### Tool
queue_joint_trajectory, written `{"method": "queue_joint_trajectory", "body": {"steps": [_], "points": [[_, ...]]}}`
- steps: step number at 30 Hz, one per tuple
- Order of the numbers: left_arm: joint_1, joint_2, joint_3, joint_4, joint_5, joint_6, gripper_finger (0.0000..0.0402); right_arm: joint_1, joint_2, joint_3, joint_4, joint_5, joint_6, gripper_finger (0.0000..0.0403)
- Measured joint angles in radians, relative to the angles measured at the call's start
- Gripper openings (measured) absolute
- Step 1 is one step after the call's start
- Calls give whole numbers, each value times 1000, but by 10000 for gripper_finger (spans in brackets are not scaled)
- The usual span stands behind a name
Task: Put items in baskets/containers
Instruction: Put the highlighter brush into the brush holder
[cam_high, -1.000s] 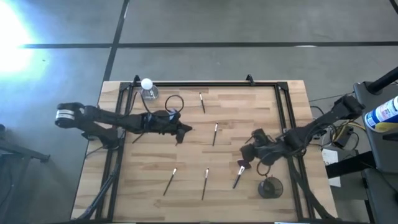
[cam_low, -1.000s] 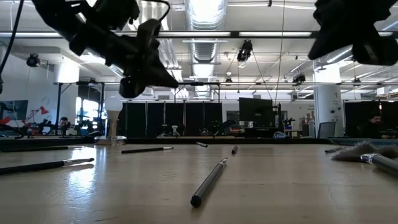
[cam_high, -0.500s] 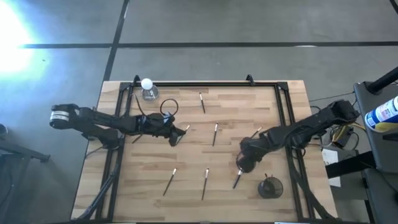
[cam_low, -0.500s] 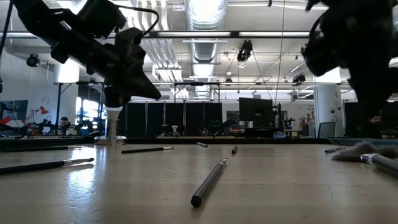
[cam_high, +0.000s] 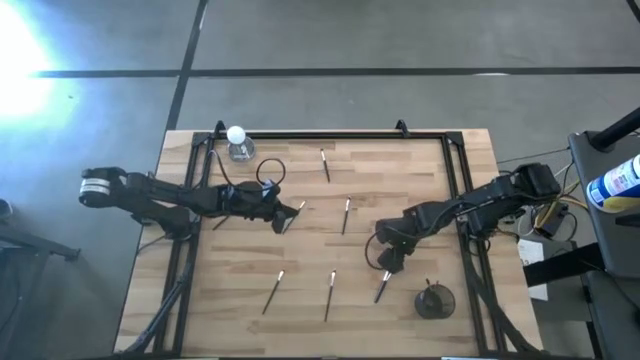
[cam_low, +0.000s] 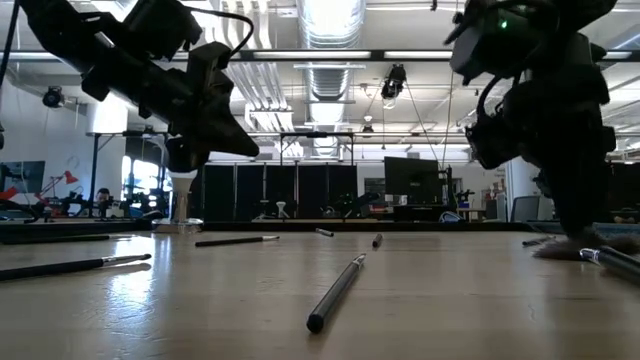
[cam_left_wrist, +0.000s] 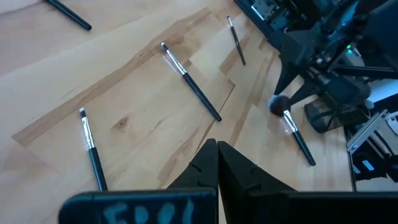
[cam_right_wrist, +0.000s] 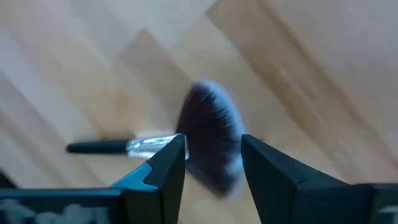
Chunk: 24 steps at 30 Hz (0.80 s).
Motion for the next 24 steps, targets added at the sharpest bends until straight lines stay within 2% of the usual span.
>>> {"method": "queue_joint_trajectory", "body": {"steps": [7, 15, 17, 24], "points": [[0, 0, 0, 0, 0, -19, 0, 1, 52, 2, 3, -13, -35, 115], [0, 0, 0, -3, 0, -71, 0, 2, 7, 5, 15, -17, -54, 18], [0, 0, 0, -4, 0, -84, 0, 2, -20, 12, 17, -15, -53, 11], [1, 0, 0, -3, 11, -113, 0, 2, -153, 69, -54, 135, -54, 8]]}}
